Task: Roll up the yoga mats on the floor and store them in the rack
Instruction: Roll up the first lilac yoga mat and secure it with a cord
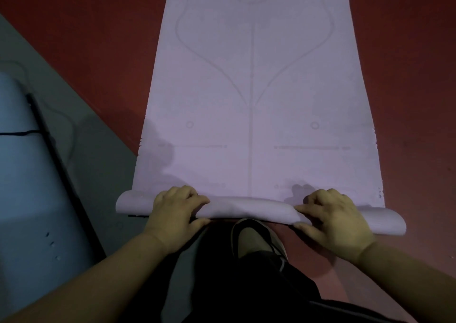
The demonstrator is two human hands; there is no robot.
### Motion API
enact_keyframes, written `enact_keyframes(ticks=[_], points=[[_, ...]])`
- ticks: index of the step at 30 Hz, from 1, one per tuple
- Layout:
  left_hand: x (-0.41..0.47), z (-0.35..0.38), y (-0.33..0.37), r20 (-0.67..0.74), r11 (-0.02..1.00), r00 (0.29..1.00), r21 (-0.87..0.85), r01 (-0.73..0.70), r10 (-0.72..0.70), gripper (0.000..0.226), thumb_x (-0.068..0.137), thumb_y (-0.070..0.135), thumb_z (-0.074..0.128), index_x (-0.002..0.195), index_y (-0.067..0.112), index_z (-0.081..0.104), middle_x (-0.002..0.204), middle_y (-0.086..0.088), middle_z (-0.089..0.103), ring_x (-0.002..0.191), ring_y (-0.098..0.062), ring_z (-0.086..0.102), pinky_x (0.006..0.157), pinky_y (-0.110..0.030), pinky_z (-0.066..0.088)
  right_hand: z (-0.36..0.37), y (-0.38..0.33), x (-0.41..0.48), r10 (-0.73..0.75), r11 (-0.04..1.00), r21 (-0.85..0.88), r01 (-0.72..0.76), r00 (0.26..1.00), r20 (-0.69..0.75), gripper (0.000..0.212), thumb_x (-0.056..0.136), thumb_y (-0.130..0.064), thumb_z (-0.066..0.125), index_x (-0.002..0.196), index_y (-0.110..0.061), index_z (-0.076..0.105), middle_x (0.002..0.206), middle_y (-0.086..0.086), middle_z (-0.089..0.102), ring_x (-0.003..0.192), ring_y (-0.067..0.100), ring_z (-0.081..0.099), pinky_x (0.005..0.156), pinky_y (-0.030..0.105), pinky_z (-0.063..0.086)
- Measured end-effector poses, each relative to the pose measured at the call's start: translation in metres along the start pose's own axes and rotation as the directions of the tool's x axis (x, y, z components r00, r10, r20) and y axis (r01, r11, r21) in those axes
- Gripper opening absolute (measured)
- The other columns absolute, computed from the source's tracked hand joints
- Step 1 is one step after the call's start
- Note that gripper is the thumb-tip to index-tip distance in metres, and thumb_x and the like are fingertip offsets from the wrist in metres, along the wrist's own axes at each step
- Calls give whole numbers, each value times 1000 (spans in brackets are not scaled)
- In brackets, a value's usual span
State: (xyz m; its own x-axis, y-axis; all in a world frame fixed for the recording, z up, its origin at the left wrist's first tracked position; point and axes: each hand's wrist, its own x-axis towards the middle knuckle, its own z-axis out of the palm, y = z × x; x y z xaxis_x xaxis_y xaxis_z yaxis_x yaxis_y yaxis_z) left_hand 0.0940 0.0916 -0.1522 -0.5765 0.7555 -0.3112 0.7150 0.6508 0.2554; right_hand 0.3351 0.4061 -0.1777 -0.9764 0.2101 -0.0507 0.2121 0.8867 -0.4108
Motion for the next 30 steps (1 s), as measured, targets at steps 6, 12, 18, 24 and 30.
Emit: enact_keyframes(ticks=[6,12,18,24,30], points=[[-1,6,4,-58,990,997,131,53,-46,52,60,41,95,109,41,77,102,2,61,94,-28,54,82,-43,40,7,-14,3,58,992,-110,-62,997,-42,39,91,-51,49,101,-25,77,93,-5,58,77,25,52,63,38,43],[12,-2,-6,-55,987,998,156,-28,37,43,73,46,88,114,41,75,86,7,59,79,-26,57,70,-38,41,7,-10,8,149,989,7,-149,988,-38,38,92,-51,48,114,-32,73,96,-8,62,81,25,56,66,42,49],[26,-13,-18,79,999,997,52,-5,1,63,85,69,34,130,40,67,94,5,66,92,-28,60,78,-38,44,4,-9,14,134,991,24,-133,990,-54,35,94,-49,51,110,-32,76,99,-8,60,81,24,55,68,40,48],[38,-25,-19,174,999,984,-16,52,-49,79,78,77,16,137,47,59,106,8,66,109,-23,54,93,-36,43,-8,3,21,46,998,28,-49,995,93,43,86,-61,57,120,-38,72,99,-12,56,86,17,54,72,39,48],[44,-29,-11,185,997,979,19,81,-83,60,98,59,49,153,43,34,125,4,65,115,-25,53,98,-39,41,-11,9,39,23,997,72,-35,985,170,44,93,-59,47,118,-35,73,102,-15,58,88,15,52,77,41,49]])
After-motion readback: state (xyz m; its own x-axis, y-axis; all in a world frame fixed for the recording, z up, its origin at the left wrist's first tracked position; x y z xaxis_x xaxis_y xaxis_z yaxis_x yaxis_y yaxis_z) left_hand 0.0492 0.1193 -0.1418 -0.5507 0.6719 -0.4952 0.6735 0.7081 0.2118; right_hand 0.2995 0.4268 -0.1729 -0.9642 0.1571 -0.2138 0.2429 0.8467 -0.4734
